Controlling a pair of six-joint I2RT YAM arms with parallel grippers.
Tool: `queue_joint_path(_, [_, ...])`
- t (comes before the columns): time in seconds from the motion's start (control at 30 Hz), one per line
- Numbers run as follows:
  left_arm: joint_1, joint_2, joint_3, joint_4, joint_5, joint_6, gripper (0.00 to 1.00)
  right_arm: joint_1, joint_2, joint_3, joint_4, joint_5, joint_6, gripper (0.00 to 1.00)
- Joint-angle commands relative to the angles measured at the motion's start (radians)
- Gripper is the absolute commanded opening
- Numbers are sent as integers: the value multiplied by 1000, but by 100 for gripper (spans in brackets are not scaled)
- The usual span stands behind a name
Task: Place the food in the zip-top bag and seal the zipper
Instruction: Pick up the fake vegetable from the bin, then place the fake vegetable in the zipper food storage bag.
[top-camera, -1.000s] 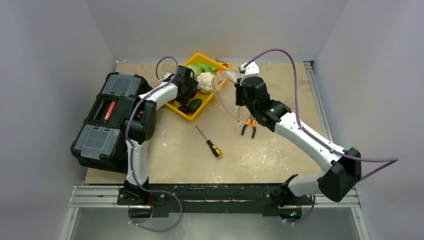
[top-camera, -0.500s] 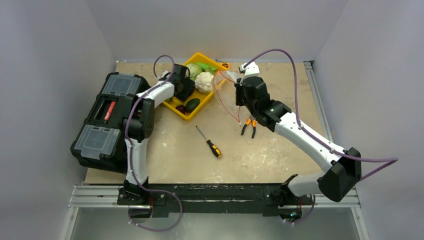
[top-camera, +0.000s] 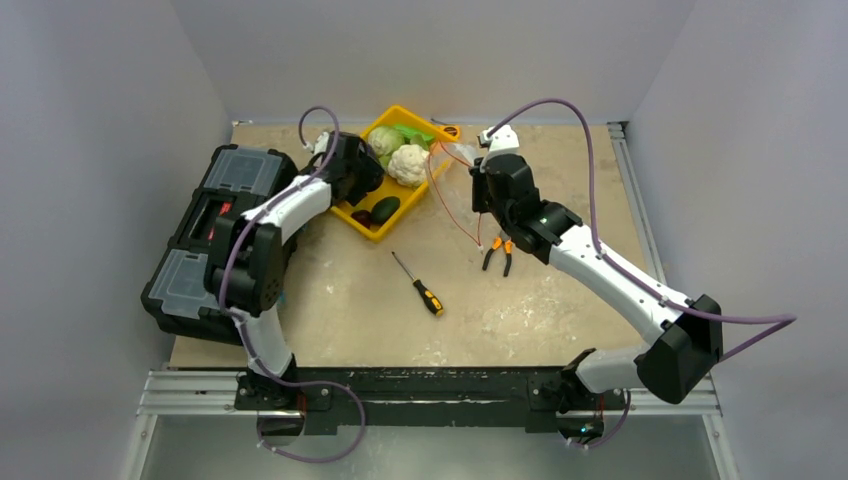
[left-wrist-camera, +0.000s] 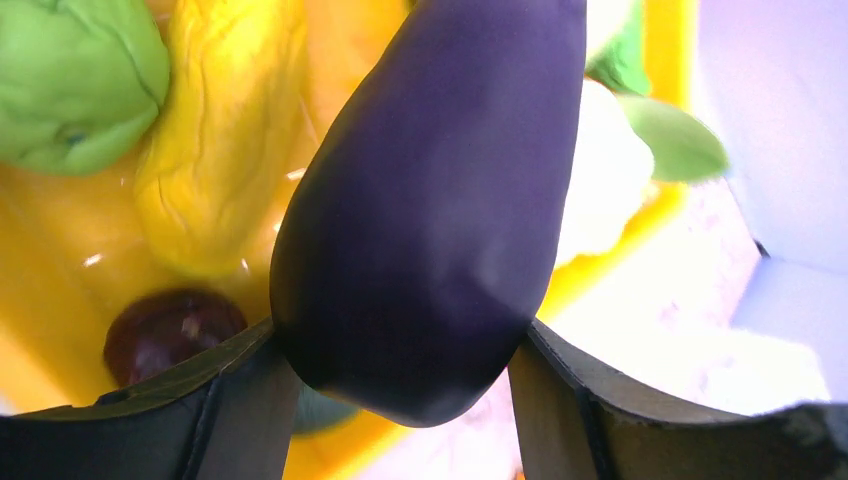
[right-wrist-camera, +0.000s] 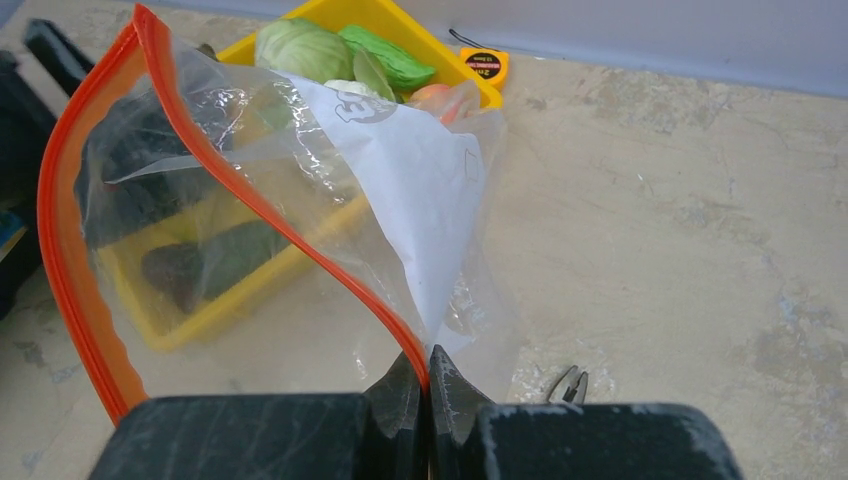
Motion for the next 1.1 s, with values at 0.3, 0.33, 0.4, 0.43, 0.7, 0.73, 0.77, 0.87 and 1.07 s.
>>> queue_joint_path(0.3, [-21, -566, -355, 49, 270, 314, 6, -2, 34, 29, -6, 94, -18, 0])
queue_joint_path(0.33, [-25, -607, -364, 29, 310, 345, 5, -3, 39, 34, -11, 103, -19, 0])
queue_joint_path(0.4, [-31, -685, -367, -34, 397, 405, 3, -3, 49, 42, -19, 118, -18, 0])
queue_joint_path(0.43, [-33, -724, -367, -66, 439, 427, 0, -1, 55, 45, -22, 125, -18, 0])
queue_joint_path(0.7, [-91, -955, -328, -385, 630, 586, 0, -1, 123, 88, -22, 192, -19, 0])
queue_joint_path(0.73, [-97, -967, -319, -431, 633, 595, 0, 0, 132, 98, -21, 192, -22, 0])
queue_joint_path(0.77, [-105, -976, -314, -467, 638, 597, 0, -1, 138, 112, -17, 192, -25, 0])
queue_joint_path(0.87, [-131, -1002, -315, -501, 658, 564, 0, 14, 158, 131, -2, 181, -41, 0])
queue_joint_path(1.07, [-172, -959, -347, -349, 760, 411, 0, 115, 185, 132, 47, 211, -86, 0])
